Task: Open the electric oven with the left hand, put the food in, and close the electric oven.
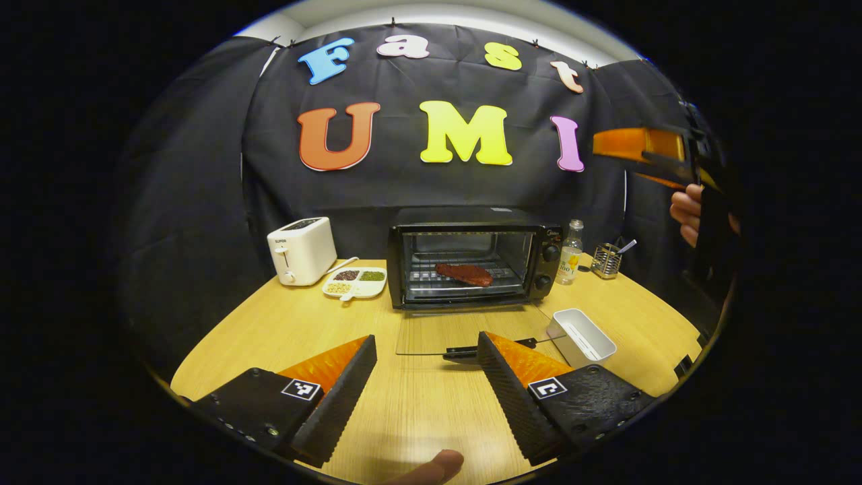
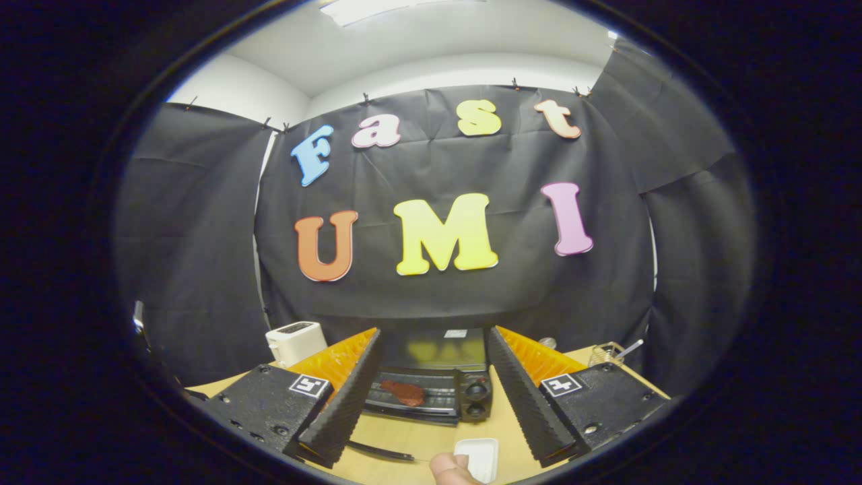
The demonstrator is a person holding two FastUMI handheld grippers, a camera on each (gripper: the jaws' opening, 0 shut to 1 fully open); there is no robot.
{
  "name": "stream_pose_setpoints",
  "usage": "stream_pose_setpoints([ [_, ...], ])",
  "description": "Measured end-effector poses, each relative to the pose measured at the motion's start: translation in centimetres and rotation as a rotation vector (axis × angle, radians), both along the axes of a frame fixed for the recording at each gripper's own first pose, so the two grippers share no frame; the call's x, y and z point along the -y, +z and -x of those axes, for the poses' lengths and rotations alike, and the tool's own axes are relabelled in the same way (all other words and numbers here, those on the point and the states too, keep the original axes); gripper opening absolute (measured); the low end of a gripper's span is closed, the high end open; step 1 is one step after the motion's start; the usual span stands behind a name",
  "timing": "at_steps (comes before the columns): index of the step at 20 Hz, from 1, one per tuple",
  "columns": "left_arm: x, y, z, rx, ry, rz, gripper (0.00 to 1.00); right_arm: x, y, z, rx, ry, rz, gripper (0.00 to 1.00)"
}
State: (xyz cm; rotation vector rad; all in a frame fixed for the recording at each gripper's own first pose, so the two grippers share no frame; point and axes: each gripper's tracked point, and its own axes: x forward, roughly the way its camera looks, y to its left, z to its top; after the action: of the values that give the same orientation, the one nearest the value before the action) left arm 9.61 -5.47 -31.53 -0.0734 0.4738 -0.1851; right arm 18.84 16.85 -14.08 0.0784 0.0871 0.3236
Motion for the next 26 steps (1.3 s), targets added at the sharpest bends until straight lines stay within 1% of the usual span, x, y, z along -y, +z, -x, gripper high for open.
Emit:
stream_pose_setpoints([
  [1, 0.8, -0.6, -0.2, -0.009, -0.01, 0.001, 0.96, 1.0, 1.0, 0.3, 0.013, -0.01, 0.003, 1.0],
  [2, 1.6, -1.3, -0.6, -0.019, -0.02, 0.002, 0.96, 1.8, 1.8, 0.6, 0.026, -0.014, -0.001, 0.96],
  [3, 2.5, -1.9, -0.8, -0.033, -0.031, 0.005, 0.96, 2.4, 2.7, 0.9, 0.035, -0.016, -0.005, 0.96],
  [4, 3.4, -2.9, -1.0, -0.052, -0.043, 0.007, 0.96, 3.1, 3.4, 1.2, 0.044, -0.018, -0.012, 0.99],
  [5, 4.2, -3.8, -1.1, -0.075, -0.054, 0.006, 0.96, 4.1, 4.0, 1.4, 0.049, -0.024, -0.014, 0.96],
  [6, 5.0, -4.6, -1.2, -0.094, -0.064, 0.005, 0.96, 5.0, 4.3, 1.5, 0.05, -0.034, -0.011, 0.96],
  [7, 5.9, -5.3, -1.2, -0.111, -0.075, 0.004, 0.96, 6.0, 4.5, 1.6, 0.051, -0.044, -0.003, 0.96],
  [8, 6.6, -6.1, -1.4, -0.123, -0.09, 0.004, 0.96, 6.8, 4.7, 1.7, 0.055, -0.054, 0.003, 0.99],
  [9, 7.3, -6.8, -1.7, -0.132, -0.102, 0.002, 0.96, 7.5, 4.9, 1.7, 0.061, -0.06, 0.005, 0.96],
  [11, 8.2, -8.7, -1.8, -0.176, -0.116, -0.008, 0.96, 8.9, 4.7, 1.6, 0.061, -0.08, 0.01, 0.96],
  [13, 9.4, -9.9, -1.9, -0.21, -0.134, -0.008, 0.97, 9.8, 4.1, 1.6, 0.052, -0.082, 0.005, 0.96],
  [14, 10.0, -10.4, -2.1, -0.217, -0.141, -0.008, 0.97, 10.2, 3.9, 1.5, 0.048, -0.08, 0.0, 0.99],
  [16, 10.4, -11.3, -3.0, -0.227, -0.145, -0.026, 0.96, 11.1, 3.3, 1.2, 0.048, -0.082, -0.004, 0.99],
  [17, 10.2, -11.4, -2.8, -0.25, -0.139, -0.04, 0.96, 11.5, 3.0, 1.0, 0.044, -0.085, -0.004, 0.96],
  [18, 10.3, -12.6, -2.9, -0.298, -0.123, -0.037, 0.96, 11.9, 2.8, 1.0, 0.042, -0.088, -0.01, 0.99],
  [19, 10.5, -12.8, -3.0, -0.307, -0.109, -0.029, 0.96, 12.3, 2.5, 0.9, 0.037, -0.086, -0.018, 0.99],
  [26, 10.5, -12.3, -3.4, -0.317, -0.078, -0.061, 0.96, 14.2, 1.5, 1.0, 0.019, -0.081, -0.017, 0.99],
])
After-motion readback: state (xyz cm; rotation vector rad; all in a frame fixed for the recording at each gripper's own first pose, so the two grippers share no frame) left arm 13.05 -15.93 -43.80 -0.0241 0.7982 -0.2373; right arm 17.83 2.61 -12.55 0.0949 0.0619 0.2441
